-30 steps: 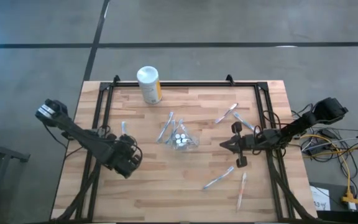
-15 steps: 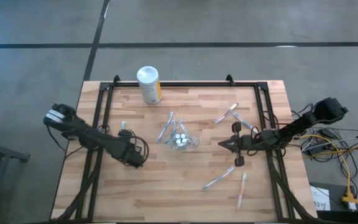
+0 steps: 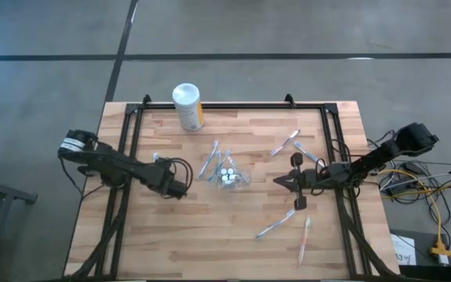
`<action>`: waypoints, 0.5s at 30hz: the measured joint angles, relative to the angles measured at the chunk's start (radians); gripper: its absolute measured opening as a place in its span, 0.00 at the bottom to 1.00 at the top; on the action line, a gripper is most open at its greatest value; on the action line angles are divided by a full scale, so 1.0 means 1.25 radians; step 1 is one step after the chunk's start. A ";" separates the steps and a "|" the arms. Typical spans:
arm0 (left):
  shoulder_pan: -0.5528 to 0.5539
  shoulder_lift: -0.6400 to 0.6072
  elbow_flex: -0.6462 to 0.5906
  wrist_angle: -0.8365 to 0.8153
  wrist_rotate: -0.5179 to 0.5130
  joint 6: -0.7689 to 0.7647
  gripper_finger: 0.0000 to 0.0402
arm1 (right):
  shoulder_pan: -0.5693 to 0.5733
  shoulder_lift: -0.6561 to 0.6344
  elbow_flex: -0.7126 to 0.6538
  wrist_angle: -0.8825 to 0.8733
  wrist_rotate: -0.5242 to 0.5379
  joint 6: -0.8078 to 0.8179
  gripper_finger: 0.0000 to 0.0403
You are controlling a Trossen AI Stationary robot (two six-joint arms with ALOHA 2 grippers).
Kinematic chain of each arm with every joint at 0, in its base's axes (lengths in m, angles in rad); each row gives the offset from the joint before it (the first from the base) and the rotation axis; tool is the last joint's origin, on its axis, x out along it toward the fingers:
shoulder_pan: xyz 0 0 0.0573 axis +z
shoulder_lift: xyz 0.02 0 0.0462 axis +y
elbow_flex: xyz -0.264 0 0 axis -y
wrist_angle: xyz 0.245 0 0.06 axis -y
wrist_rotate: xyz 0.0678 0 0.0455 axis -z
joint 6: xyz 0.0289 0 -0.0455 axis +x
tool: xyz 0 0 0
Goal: Pick & Place toothbrushing station
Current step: Put the blue toothbrush into the transparent organizer
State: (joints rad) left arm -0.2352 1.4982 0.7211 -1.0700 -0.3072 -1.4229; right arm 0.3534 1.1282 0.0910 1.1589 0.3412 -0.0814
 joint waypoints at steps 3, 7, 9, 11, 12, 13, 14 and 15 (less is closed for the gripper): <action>0.016 -0.003 -0.037 0.064 0.019 0.020 0.57 | 0.000 0.000 0.004 -0.001 0.000 0.001 0.02; 0.020 -0.004 -0.081 0.117 0.035 0.030 0.57 | 0.000 0.000 0.003 -0.003 0.000 0.002 0.02; 0.017 -0.008 -0.085 0.122 0.033 0.029 0.57 | 0.000 0.000 0.003 -0.004 0.000 -0.002 0.02; 0.018 -0.011 -0.088 0.127 0.037 0.033 0.57 | 0.000 0.000 0.002 -0.010 -0.001 -0.004 0.02; 0.018 -0.011 -0.087 0.129 0.039 0.042 0.56 | 0.000 0.000 0.002 -0.013 -0.001 -0.004 0.02; 0.018 -0.011 -0.086 0.131 0.038 0.054 0.56 | 0.000 0.000 0.002 -0.014 -0.001 -0.004 0.02; 0.018 -0.011 -0.084 0.135 0.039 0.069 0.54 | 0.000 0.000 0.002 -0.016 -0.001 -0.005 0.02; 0.018 -0.011 -0.082 0.138 0.041 0.084 0.53 | 0.000 0.000 0.002 -0.019 -0.001 -0.005 0.02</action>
State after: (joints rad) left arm -0.2131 1.4841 0.6182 -0.8969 -0.2561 -1.3180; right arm 0.3531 1.1278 0.0937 1.1352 0.3405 -0.0881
